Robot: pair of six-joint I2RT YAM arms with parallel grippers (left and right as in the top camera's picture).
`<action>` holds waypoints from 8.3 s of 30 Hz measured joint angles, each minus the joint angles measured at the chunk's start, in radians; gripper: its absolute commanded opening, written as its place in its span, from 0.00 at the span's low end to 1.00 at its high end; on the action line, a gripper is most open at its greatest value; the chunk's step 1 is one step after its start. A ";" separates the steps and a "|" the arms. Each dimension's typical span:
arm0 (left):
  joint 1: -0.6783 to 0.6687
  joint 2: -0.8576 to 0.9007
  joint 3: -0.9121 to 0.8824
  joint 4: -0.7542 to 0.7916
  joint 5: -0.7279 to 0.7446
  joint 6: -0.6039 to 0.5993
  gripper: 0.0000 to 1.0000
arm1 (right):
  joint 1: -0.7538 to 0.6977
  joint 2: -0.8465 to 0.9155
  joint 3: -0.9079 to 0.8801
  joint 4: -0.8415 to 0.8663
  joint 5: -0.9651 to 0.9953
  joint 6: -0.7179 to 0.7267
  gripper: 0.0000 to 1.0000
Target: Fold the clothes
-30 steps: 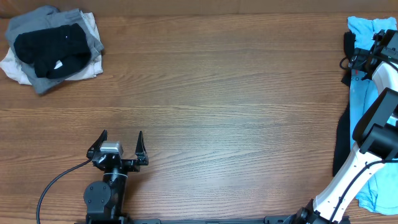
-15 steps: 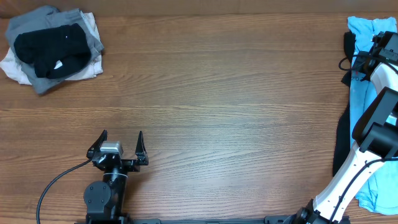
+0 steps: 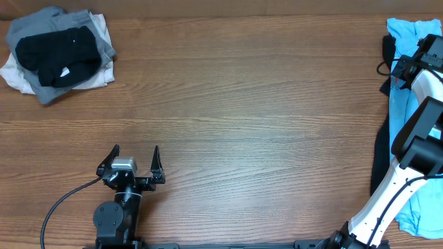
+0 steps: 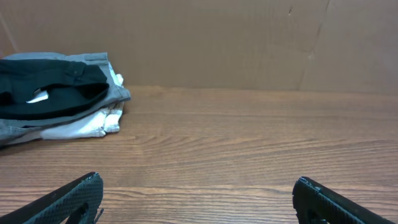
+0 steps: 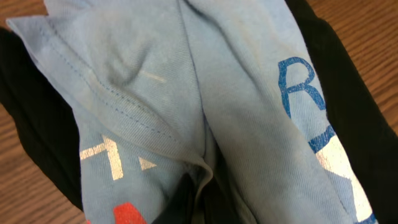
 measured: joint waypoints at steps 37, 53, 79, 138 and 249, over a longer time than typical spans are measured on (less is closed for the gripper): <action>0.000 0.000 0.000 0.000 0.000 0.000 1.00 | 0.235 -0.430 0.035 -0.140 0.111 0.244 0.04; 0.000 0.000 0.000 0.000 0.000 0.000 1.00 | 0.609 -0.514 0.023 -0.235 -0.103 0.373 0.04; 0.000 0.000 0.000 0.000 0.000 0.000 1.00 | 1.272 -0.288 0.010 -0.177 -0.454 0.523 0.72; 0.000 0.000 0.000 0.000 0.000 0.000 1.00 | 0.452 -0.483 -0.575 -0.494 -0.262 0.554 0.58; 0.000 0.000 0.000 -0.001 -0.009 0.011 1.00 | 0.462 -0.492 -0.442 -0.176 -0.180 0.658 1.00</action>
